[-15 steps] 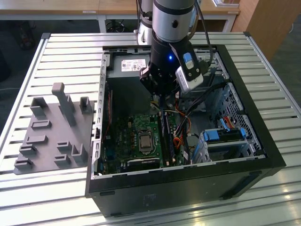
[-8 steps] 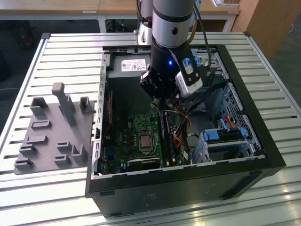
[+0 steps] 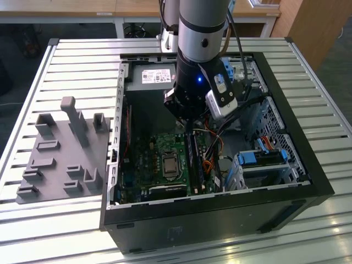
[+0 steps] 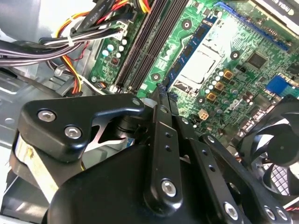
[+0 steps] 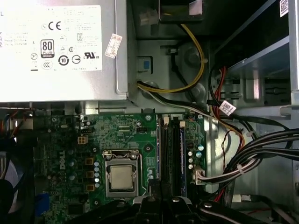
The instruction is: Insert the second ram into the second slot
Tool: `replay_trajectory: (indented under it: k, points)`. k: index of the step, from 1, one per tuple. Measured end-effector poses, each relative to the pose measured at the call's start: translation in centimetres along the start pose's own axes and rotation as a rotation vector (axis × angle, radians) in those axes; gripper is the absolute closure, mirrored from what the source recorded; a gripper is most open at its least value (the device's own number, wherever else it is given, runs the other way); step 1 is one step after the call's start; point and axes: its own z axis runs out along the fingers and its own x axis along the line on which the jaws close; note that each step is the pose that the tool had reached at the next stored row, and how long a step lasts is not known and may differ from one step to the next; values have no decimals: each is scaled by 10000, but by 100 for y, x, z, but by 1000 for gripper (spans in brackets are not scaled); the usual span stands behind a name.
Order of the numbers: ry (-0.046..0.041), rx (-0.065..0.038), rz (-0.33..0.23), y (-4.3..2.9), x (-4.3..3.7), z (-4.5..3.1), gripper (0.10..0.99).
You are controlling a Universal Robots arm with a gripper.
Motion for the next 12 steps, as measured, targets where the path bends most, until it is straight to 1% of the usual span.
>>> replay_trajectory:
  k: [12]
  points:
    - [0,1,-1,-13,-1,14,965]
